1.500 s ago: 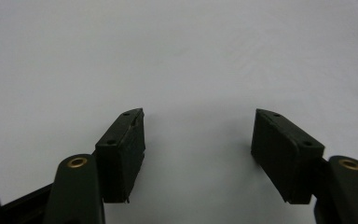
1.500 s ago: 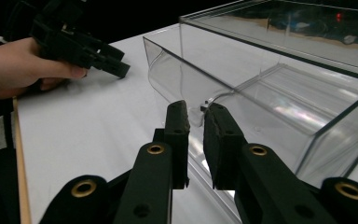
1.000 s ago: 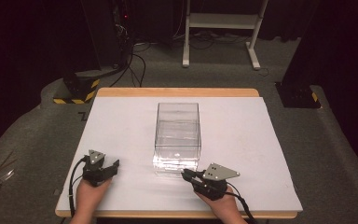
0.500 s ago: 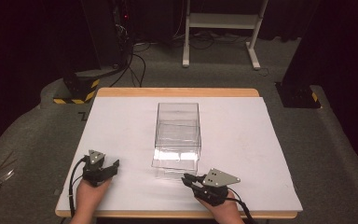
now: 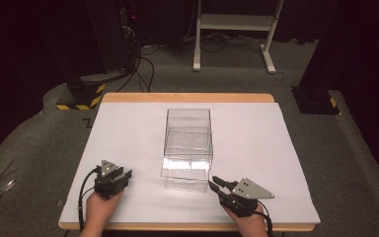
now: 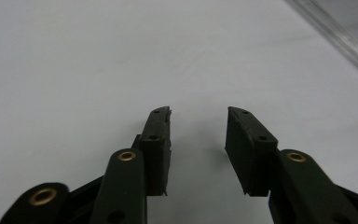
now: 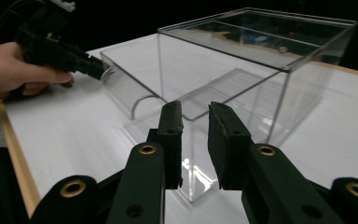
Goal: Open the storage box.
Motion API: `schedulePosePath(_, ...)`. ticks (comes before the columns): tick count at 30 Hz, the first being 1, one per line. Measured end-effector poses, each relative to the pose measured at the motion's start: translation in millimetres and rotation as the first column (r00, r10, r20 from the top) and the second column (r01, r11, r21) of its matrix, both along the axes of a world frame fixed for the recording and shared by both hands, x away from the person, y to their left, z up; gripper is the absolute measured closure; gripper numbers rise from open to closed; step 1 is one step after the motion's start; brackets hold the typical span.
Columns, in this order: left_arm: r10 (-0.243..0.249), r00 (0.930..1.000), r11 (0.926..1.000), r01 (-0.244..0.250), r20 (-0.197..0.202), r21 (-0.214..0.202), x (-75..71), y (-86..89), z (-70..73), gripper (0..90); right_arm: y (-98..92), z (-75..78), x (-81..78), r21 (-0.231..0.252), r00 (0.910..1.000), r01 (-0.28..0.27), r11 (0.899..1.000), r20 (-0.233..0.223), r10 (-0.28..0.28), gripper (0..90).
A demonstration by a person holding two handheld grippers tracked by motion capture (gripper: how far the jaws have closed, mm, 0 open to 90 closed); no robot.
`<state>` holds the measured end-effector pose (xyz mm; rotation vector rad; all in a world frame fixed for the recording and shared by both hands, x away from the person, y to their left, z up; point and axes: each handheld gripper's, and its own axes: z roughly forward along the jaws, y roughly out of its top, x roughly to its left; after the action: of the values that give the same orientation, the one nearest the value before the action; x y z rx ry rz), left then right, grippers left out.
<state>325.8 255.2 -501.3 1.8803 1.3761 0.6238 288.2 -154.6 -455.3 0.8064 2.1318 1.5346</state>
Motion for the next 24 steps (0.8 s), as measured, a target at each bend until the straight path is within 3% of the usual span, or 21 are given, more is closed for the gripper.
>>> schedulePosePath(2,-0.044,0.9986,0.9989,0.044,0.028,-0.012,-1.9,-18.2,5.4,68.4,-5.5,-0.1,3.8,-0.016,0.9978,0.066,0.998,-0.008,-0.067,76.0)
schedulePosePath(3,-0.044,0.9986,0.9989,0.044,0.028,-0.012,-1.9,-18.2,5.4,69.9,-5.5,-0.1,3.8,-0.016,0.9978,0.066,0.998,-0.008,-0.067,76.0)
schedulePosePath(4,-0.075,0.9961,0.9969,0.076,0.046,-0.021,-3.7,-32.3,9.5,71.9,-6.2,-3.5,8.4,-0.037,0.9937,0.11,0.993,-0.021,-0.11,76.3)
schedulePosePath(5,-0.075,0.9961,0.9969,0.076,0.046,-0.021,-3.7,-32.3,9.5,73.1,-6.0,-5.1,10.4,-0.044,0.992,0.121,0.992,-0.031,-0.122,76.5)
schedulePosePath(8,-0.13,0.989,0.99,0.133,0.071,-0.047,-7.4,-59.7,15.9,77.0,-1.7,-12.8,19.1,-0.068,0.9864,0.149,0.987,-0.06,-0.153,76.8)
schedulePosePath(12,-0.159,0.9838,0.9848,0.164,0.083,-0.057,-10.5,-76.4,18.1,80.9,7.4,-19.5,28.1,-0.087,0.9827,0.156,0.984,-0.088,-0.163,77.9)
schedulePosePath(19,-0.191,0.9784,0.9766,0.197,0.08,-0.086,-13.3,-86.6,18.5,86.3,13.9,-20.5,28.6,-0.106,0.9827,0.151,0.983,-0.092,-0.161,78.6)
schedulePosePath(24,-0.192,0.9785,0.9759,0.198,0.076,-0.091,-16.8,-92.2,19.4,90.0,14.6,-20.7,29.2,-0.106,0.9821,0.151,0.983,-0.096,-0.162,83.0)
